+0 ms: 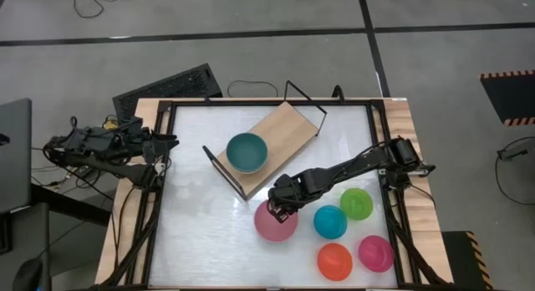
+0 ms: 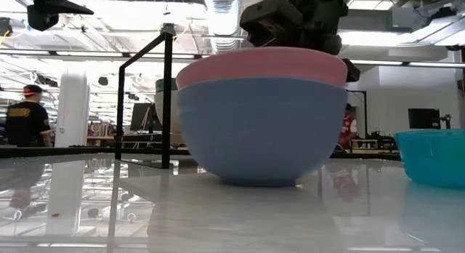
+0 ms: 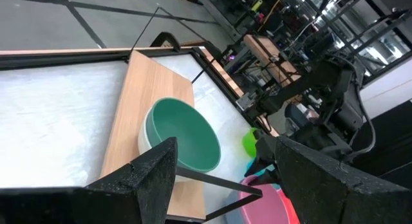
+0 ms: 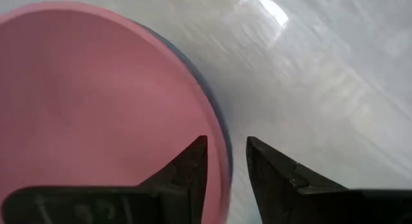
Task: Place and stack bowls onto a shelf
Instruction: Stack the pink bowl on top of the dark green bowl on the shelf
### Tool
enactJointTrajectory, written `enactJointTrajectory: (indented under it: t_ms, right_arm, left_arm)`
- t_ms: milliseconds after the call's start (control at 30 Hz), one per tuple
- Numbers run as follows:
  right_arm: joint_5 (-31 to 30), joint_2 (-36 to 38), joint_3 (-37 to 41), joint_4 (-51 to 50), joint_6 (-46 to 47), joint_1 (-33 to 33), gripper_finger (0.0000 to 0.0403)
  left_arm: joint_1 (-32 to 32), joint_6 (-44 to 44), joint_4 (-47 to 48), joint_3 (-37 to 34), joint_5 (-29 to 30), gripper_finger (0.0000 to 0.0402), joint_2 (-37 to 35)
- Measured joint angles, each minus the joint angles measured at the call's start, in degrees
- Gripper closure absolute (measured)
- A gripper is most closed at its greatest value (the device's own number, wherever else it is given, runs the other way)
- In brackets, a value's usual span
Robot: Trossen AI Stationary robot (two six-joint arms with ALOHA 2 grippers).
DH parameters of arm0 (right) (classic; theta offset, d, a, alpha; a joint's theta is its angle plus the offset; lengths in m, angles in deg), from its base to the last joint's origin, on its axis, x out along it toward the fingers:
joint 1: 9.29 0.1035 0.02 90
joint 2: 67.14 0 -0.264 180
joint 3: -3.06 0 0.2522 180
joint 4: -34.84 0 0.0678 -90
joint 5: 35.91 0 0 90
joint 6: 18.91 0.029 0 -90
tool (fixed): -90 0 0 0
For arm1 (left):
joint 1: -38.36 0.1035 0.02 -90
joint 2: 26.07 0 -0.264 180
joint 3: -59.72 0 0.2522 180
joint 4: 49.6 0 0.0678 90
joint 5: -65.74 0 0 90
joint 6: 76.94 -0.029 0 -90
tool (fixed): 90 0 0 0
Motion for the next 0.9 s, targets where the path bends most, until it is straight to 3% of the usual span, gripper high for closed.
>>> enactJointTrajectory:
  t_ms: [167,433,567,667,867,900]
  right_arm:
    - [-0.2,1.6,0.0,-0.5,-0.5,0.0,0.0270]
    - [0.3,1.8,0.0,-1.7,-0.5,0.0,0.0215]
    - [1.0,1.7,0.0,-1.8,-0.3,0.0,0.0212]
    - [1.1,1.7,0.0,-2.5,0.5,0.0,0.0241]
    - [1.1,1.7,0.0,-5.6,1.2,0.0,0.0368]
    - [1.1,1.7,0.0,-5.4,0.9,0.0,0.0374]
  left_arm:
    - [0.0,0.0,0.0,0.0,-0.2,0.0157,0.0]
    - [0.0,0.1,0.0,0.0,-0.2,0.0157,0.0]
    - [0.0,0.1,0.2,0.0,-0.1,0.0157,0.0]
    - [0.0,0.1,0.2,0.0,-0.1,0.0157,0.0]
    - [0.0,0.2,0.2,0.0,0.0,0.0157,0.0]
    - [0.0,0.2,0.2,0.0,0.0,0.0157,0.0]
